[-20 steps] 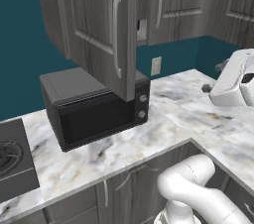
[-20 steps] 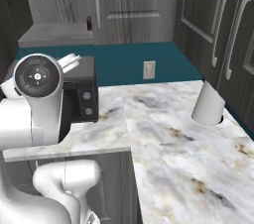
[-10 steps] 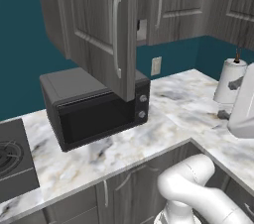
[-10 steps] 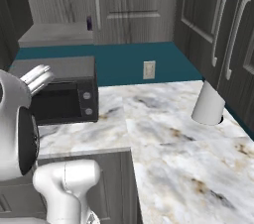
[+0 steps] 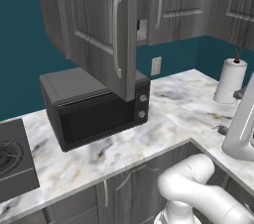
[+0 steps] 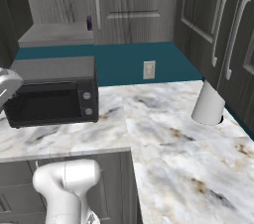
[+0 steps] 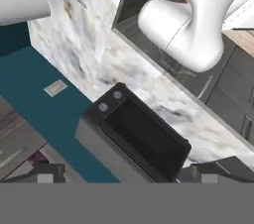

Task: Pick the avocado and bread from the counter and place them on the plate. Then pick the jam from the cabinet and place it next to the plate. Lastly close the cabinet door.

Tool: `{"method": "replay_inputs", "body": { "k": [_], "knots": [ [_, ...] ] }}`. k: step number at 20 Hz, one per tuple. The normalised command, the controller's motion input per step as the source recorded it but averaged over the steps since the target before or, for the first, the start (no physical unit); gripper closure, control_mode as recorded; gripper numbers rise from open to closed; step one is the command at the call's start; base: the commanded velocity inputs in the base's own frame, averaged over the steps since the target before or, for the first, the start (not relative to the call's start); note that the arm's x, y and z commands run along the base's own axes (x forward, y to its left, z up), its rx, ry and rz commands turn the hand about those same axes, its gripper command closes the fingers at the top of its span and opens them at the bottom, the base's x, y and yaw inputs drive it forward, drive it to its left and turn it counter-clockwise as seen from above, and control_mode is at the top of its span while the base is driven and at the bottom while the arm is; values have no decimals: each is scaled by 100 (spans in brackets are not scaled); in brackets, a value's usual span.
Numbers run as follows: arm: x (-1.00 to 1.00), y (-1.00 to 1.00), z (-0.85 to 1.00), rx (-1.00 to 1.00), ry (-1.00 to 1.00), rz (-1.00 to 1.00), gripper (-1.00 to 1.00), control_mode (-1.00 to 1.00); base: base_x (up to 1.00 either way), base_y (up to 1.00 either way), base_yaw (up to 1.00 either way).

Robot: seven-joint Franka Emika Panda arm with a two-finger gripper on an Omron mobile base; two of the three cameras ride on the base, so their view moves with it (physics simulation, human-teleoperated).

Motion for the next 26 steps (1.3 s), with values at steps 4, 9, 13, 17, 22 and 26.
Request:
{"method": "replay_inputs", "body": {
  "k": [4,9,13,17,22,26],
  "knots": [
    [-31,0,0,-39,-22,-1,-100,-100,0,0,0],
    [-26,0,0,-44,-27,0,-100,-100,0,0,0],
    [-25,11,0,-40,-26,0,-100,-100,0,0,0],
    [-8,20,6,-29,-20,-2,-100,-100,0,0,0],
    [0,18,19,-21,-12,-2,-100,-100,0,0,0],
    [4,18,28,-18,-7,-1,-100,-100,0,0,0]
  ]
}}
